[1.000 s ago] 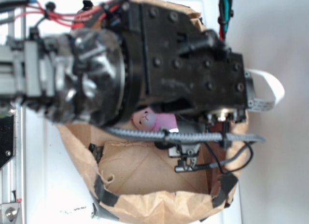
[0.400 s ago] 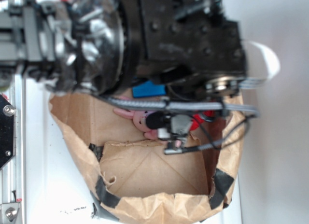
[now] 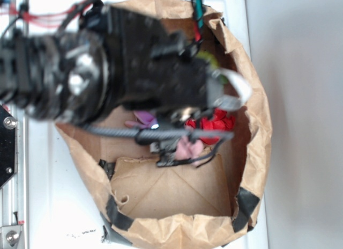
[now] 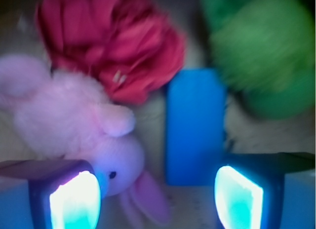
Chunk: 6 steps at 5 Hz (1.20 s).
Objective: Grab the pink bunny.
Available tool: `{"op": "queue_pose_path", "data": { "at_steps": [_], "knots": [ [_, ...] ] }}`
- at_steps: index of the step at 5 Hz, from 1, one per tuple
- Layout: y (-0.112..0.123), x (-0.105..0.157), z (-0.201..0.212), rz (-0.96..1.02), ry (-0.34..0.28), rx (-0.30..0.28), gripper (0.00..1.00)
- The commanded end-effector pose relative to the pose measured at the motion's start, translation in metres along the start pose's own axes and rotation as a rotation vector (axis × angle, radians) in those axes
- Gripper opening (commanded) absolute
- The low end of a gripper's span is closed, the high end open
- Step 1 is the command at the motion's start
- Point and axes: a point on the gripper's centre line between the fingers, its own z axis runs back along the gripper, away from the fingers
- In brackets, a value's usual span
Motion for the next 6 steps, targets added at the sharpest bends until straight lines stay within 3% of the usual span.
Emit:
{"op": "queue_pose_path", "data": {
  "at_steps": [1, 3, 6],
  "knots": [
    [-0.024, -0.021, 0.027, -0.077, -0.064, -0.071, 1.0],
    [-0.027, -0.027, 0.035, -0.087, -0.05, -0.07, 1.0],
    [-0.034, -0.01, 0.038, -0.053, -0.073, -0.095, 1.0]
  ]
}}
